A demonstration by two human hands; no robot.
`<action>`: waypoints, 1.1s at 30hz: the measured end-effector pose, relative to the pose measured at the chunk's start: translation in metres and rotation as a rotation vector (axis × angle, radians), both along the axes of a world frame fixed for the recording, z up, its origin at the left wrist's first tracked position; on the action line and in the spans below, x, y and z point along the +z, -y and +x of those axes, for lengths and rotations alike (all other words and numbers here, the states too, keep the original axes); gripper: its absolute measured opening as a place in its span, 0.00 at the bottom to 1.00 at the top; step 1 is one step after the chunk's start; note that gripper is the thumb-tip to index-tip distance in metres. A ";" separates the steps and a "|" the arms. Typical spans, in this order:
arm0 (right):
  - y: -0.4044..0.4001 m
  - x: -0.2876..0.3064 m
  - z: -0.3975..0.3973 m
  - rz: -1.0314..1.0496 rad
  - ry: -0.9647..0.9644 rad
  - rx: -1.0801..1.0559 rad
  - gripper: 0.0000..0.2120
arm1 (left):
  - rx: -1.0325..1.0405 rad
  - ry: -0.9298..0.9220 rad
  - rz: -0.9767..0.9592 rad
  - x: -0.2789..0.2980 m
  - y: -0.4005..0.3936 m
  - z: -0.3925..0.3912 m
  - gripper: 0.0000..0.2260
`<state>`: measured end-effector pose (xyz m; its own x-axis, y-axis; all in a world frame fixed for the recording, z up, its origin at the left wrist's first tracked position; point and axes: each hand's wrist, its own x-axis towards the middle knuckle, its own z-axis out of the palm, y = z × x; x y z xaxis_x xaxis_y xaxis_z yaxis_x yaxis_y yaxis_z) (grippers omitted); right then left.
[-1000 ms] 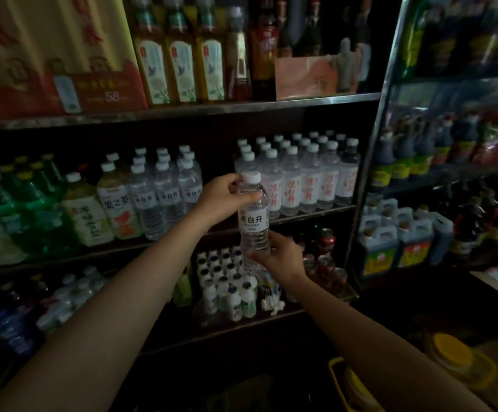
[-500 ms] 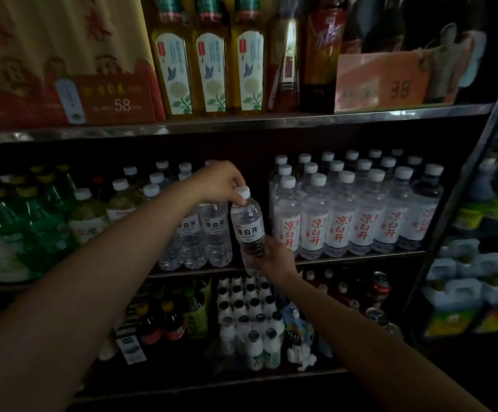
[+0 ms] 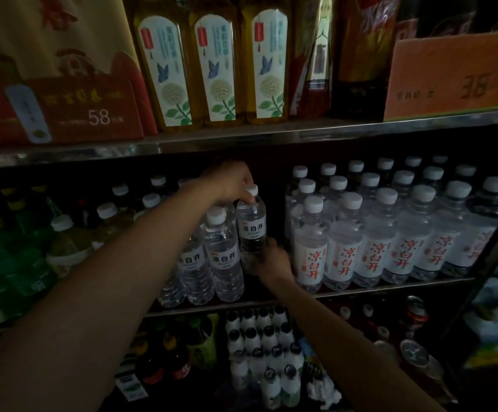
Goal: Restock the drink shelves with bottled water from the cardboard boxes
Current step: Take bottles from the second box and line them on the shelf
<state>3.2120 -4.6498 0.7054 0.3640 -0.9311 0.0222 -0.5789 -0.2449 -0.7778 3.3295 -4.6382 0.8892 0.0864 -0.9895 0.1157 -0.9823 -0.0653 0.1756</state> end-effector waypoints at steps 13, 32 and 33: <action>0.037 -0.001 0.047 -0.043 0.046 -0.110 0.15 | -0.018 -0.140 -0.099 -0.012 0.036 0.030 0.18; 0.017 0.049 0.012 0.000 0.074 0.024 0.17 | 0.035 -0.175 -0.117 -0.003 0.006 0.020 0.15; 0.013 0.054 0.007 -0.002 0.070 0.037 0.18 | 0.056 -0.148 -0.146 -0.002 0.001 0.017 0.16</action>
